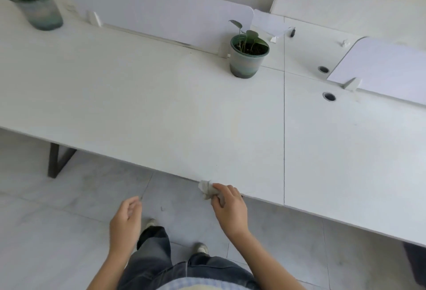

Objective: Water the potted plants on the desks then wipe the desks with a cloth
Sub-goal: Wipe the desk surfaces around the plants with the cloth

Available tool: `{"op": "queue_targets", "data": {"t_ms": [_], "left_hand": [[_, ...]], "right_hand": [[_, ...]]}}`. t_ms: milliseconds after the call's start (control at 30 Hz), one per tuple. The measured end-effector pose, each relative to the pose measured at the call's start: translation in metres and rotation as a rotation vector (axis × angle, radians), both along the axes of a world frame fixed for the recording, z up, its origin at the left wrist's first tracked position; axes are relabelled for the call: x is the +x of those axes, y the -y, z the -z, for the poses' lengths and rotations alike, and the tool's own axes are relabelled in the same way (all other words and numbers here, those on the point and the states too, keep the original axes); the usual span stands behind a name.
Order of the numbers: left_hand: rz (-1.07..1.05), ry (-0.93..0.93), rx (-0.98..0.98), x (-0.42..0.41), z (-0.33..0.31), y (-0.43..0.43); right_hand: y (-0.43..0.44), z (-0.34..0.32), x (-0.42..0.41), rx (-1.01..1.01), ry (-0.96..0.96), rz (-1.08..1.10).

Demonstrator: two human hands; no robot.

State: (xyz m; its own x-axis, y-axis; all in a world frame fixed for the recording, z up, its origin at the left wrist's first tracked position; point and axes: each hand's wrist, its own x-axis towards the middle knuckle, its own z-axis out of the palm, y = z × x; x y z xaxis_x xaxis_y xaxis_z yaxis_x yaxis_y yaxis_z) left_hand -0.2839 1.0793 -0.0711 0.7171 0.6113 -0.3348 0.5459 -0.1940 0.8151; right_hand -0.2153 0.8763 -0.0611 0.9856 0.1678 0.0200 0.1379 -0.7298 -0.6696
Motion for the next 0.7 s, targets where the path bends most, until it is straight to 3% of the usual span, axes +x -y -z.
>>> {"op": "queue_targets", "data": {"t_ms": [167, 300, 567, 700], "left_hand": [[0.113, -0.021, -0.131, -0.038, 0.009, -0.022], [0.168, -0.029, -0.088, -0.086, 0.009, -0.077], [-0.492, 0.026, -0.073, -0.215, 0.0, -0.253], [-0.516, 0.025, -0.113, -0.222, 0.005, -0.289]], "right_hand": [[-0.038, 0.001, -0.03, -0.072, -0.069, -0.111], [-0.103, 0.007, -0.059, -0.08, -0.065, -0.132], [-0.265, 0.022, -0.15, -0.092, -0.052, -0.482], [-0.297, 0.022, -0.151, -0.111, -0.097, -0.404]]}}
